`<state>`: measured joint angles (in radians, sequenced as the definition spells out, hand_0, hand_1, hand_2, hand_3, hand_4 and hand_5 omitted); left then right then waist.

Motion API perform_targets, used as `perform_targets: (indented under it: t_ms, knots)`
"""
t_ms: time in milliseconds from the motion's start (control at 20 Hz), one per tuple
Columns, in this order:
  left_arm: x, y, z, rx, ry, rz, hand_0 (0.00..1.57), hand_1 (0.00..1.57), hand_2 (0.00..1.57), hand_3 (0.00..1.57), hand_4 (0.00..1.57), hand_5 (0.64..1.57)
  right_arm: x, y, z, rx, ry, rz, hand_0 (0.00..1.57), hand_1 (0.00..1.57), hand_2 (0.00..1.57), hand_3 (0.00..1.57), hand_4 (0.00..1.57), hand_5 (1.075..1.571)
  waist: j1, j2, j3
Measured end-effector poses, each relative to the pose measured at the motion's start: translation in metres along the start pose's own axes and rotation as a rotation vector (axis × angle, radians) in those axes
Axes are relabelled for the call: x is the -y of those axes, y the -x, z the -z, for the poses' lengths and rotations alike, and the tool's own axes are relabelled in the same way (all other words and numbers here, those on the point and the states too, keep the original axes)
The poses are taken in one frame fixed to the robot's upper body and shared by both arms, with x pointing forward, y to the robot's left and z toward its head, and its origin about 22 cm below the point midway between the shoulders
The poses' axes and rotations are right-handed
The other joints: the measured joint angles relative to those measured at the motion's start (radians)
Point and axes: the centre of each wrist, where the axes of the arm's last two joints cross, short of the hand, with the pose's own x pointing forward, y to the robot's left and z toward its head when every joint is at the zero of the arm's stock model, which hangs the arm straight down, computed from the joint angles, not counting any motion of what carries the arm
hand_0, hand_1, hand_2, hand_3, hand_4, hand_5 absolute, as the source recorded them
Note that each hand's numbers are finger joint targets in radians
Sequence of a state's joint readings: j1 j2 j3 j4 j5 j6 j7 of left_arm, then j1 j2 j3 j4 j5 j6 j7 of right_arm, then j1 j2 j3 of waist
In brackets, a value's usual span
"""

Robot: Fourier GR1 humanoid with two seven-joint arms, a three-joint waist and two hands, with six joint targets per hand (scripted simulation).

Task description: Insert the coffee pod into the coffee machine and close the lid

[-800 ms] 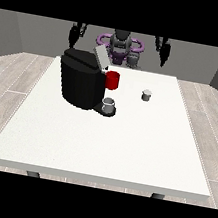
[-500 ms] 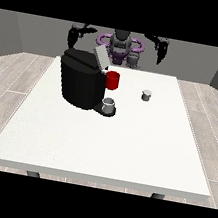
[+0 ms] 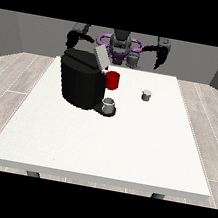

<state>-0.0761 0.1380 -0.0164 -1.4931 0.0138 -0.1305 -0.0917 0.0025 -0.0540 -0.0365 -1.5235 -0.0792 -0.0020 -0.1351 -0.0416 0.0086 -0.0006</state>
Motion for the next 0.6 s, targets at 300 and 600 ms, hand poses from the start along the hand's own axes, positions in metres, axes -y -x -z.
perform_targets:
  t_ms: [300,600]
  knots:
    - [-0.033,-0.005,0.014,-0.076,-0.019,0.200,0.00,0.00,0.00,0.00,0.00,1.571,-0.006,-0.003,0.007,0.042,-0.029,0.013,0.00,0.00,0.00,0.00,0.39,1.571,-0.032,0.051,0.0008]
    - [-0.062,-0.008,0.033,-0.104,-0.039,0.384,0.00,0.00,0.00,0.00,0.00,1.571,-0.015,-0.010,0.018,0.106,-0.062,-0.002,0.00,0.00,0.00,0.00,0.46,1.571,-0.084,0.144,0.0006]
